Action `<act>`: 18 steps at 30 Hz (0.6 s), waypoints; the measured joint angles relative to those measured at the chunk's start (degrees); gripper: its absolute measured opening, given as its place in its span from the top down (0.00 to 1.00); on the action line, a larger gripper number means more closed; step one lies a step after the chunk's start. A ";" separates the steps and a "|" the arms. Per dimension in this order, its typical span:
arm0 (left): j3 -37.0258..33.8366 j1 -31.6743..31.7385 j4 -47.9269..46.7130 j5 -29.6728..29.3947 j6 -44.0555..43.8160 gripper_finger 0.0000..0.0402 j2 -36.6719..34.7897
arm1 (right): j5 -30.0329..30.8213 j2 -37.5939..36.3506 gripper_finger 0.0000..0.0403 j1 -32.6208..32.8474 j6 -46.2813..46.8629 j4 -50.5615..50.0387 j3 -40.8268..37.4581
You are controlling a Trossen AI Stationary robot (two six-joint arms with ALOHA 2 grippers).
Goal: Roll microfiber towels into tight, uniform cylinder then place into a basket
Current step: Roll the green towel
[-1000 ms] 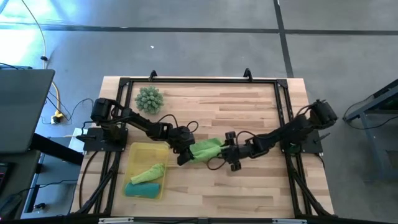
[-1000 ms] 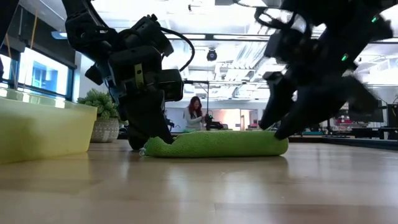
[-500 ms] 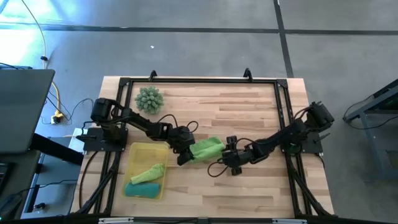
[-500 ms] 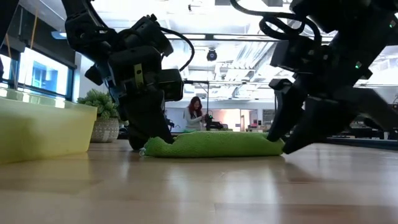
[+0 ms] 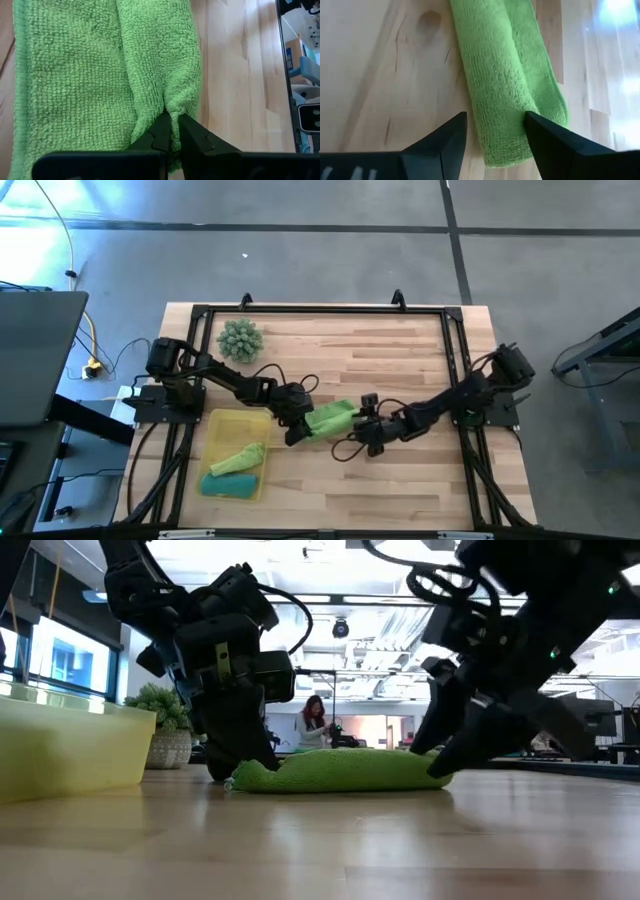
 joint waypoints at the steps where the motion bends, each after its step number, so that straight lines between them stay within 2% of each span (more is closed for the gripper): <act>1: 0.00 0.00 0.00 0.00 0.00 0.97 0.00 | -0.01 0.46 0.52 -0.26 -0.38 0.20 0.00; 5: 0.00 0.00 0.00 0.00 -0.04 0.97 0.00 | -0.45 3.31 0.52 -0.99 -1.63 1.98 0.04; 11: 0.00 0.00 0.05 0.05 -0.11 0.97 0.00 | 2.60 5.52 0.53 -1.18 -1.59 3.36 0.24; 14: 0.00 0.01 0.04 1.17 0.33 0.97 -0.02 | 2.50 5.59 0.59 -1.54 -1.11 3.54 0.24; 18: -0.02 -0.36 -0.04 2.66 2.29 0.97 -0.02 | 0.75 5.65 0.71 -2.71 0.70 3.40 0.20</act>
